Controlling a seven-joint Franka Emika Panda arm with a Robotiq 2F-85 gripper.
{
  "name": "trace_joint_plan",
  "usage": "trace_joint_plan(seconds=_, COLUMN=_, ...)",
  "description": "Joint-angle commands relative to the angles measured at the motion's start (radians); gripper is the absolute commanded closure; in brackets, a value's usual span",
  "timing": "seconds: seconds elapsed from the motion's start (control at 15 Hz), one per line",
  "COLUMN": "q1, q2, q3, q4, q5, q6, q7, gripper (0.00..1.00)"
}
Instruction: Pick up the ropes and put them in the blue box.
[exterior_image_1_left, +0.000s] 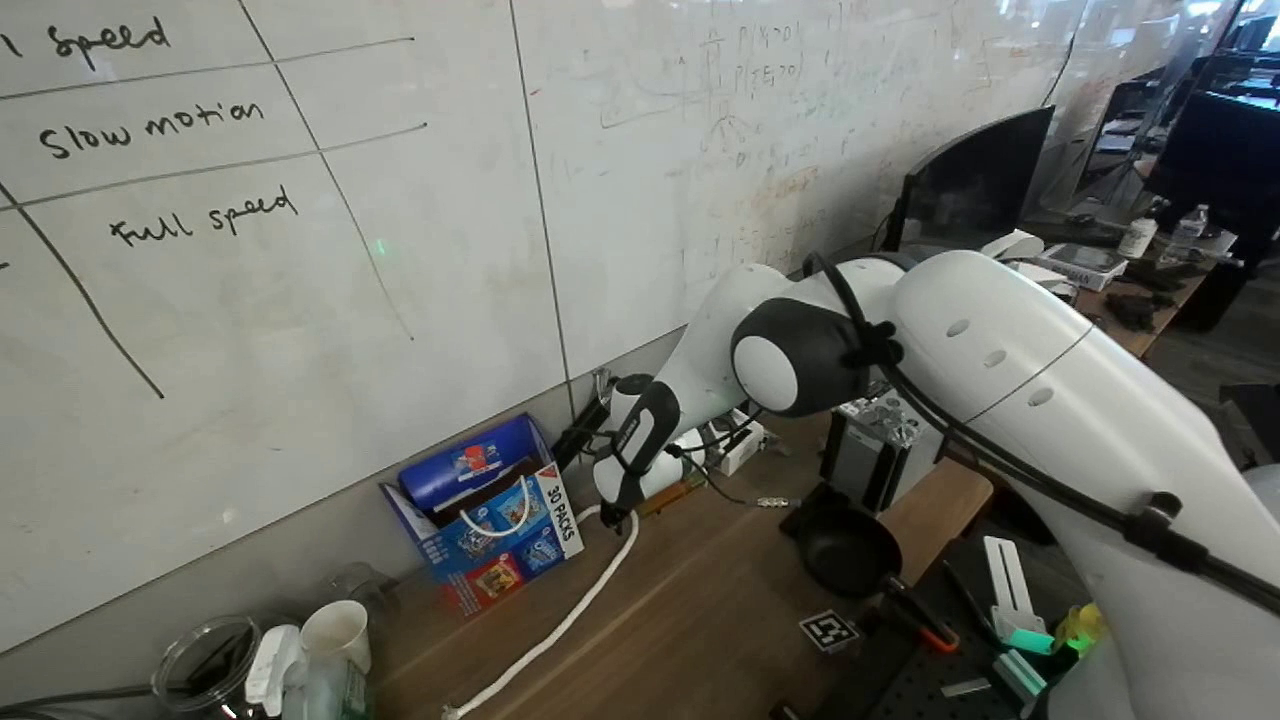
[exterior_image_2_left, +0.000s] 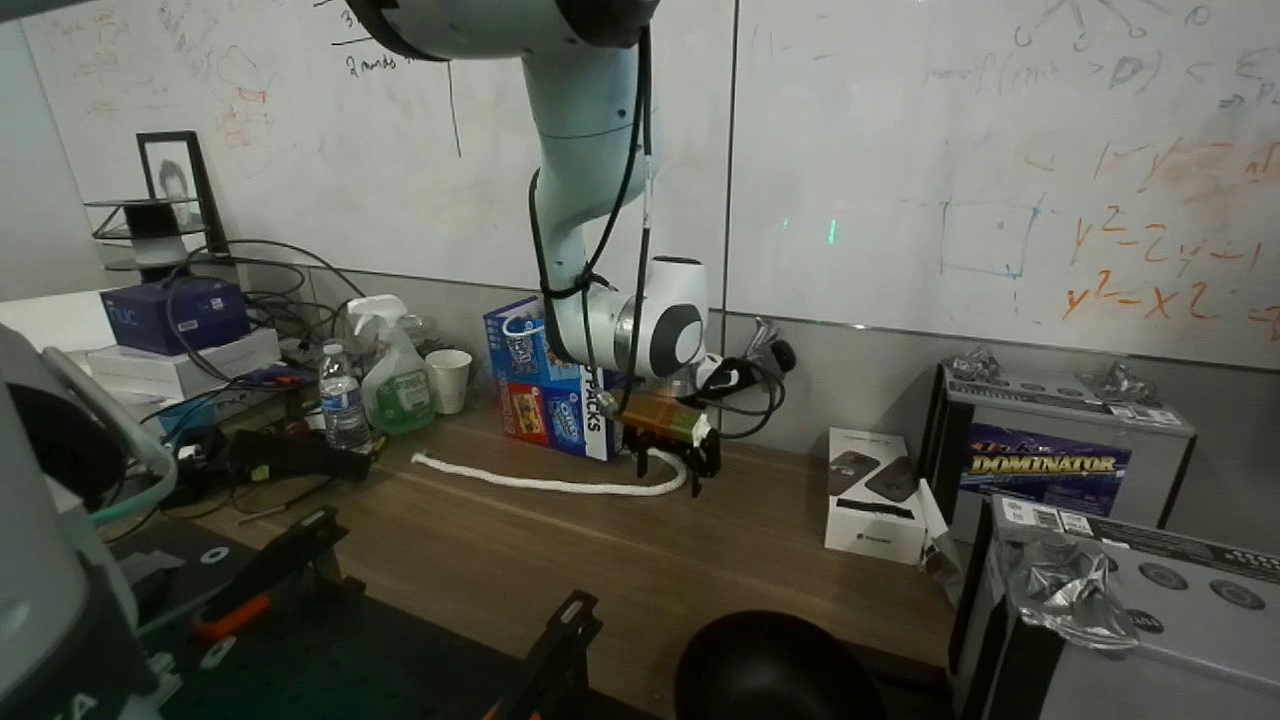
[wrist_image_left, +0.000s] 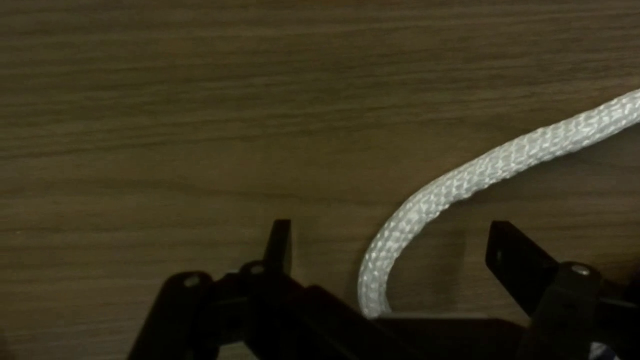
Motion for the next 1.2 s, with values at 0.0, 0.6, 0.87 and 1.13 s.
trace_joint_plan(seconds=0.0, q1=0.032, q2=0.026, q3=-0.036, q4=0.036, q5=-0.007, q6=0.025, q7=0.036, gripper=0.0)
trace_joint_plan(seconds=0.6, q1=0.047, q2=0.043, q3=-0.061, q4=0.051, q5=-0.009, q6=0.024, q7=0.054, gripper=0.0)
trace_joint_plan(seconds=0.87, q1=0.051, q2=0.049, q3=-0.066, q4=0.054, q5=-0.01, q6=0.024, q7=0.058, gripper=0.0)
trace_joint_plan(seconds=1.13, q1=0.057, q2=0.05, q3=-0.072, q4=0.057, q5=-0.013, q6=0.024, q7=0.06, gripper=0.42)
